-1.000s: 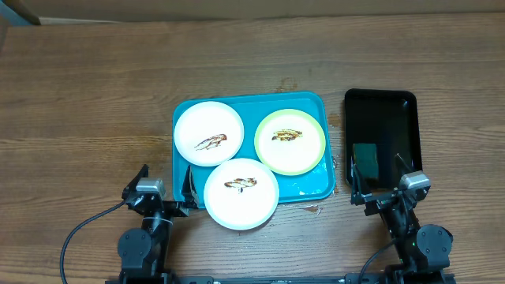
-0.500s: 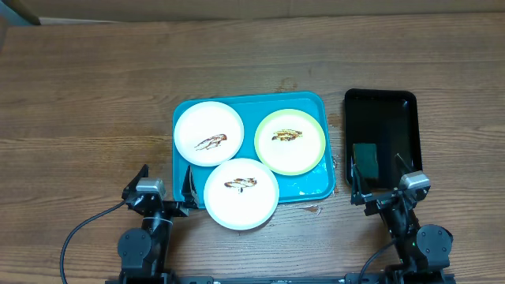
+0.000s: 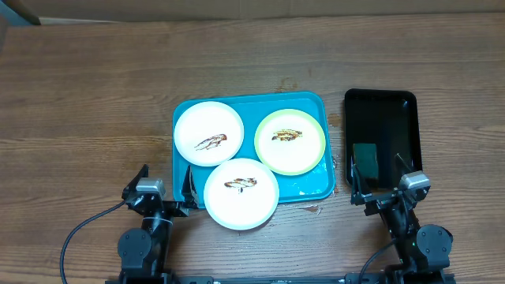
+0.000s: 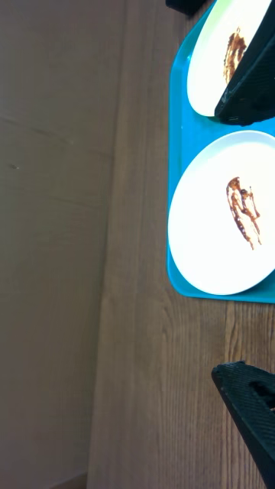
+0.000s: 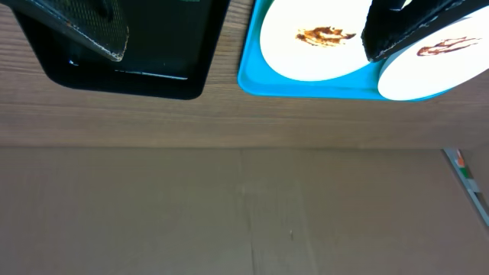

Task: Clean dirty plates on tray and stack at the side

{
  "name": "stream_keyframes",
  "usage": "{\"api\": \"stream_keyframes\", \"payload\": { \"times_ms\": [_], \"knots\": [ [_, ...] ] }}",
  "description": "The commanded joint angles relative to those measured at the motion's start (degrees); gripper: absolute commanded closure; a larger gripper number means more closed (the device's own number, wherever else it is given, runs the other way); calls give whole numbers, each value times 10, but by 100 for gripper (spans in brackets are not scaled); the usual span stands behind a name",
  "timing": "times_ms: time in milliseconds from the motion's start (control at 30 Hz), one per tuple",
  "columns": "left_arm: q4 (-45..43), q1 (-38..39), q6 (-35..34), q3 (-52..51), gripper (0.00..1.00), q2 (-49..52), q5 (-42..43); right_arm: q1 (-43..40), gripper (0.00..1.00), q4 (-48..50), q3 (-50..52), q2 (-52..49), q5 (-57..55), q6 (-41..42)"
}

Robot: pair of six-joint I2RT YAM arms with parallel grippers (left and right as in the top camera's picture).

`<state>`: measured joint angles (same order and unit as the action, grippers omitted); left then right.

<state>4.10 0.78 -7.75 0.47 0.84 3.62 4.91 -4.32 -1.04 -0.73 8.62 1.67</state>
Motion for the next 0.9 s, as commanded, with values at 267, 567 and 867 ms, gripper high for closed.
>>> {"api": "stream_keyframes", "payload": {
  "times_ms": [267, 567, 867],
  "knots": [
    [1, 4, 0, -2, 0, -5, 2, -2, 0, 3, 6, 6, 0, -2],
    [1, 4, 0, -2, 0, -5, 2, -2, 0, 3, 6, 6, 0, -2],
    [-4, 4, 0, -2, 0, -5, -39, -2, 0, 3, 6, 6, 0, 1]
  ]
}}
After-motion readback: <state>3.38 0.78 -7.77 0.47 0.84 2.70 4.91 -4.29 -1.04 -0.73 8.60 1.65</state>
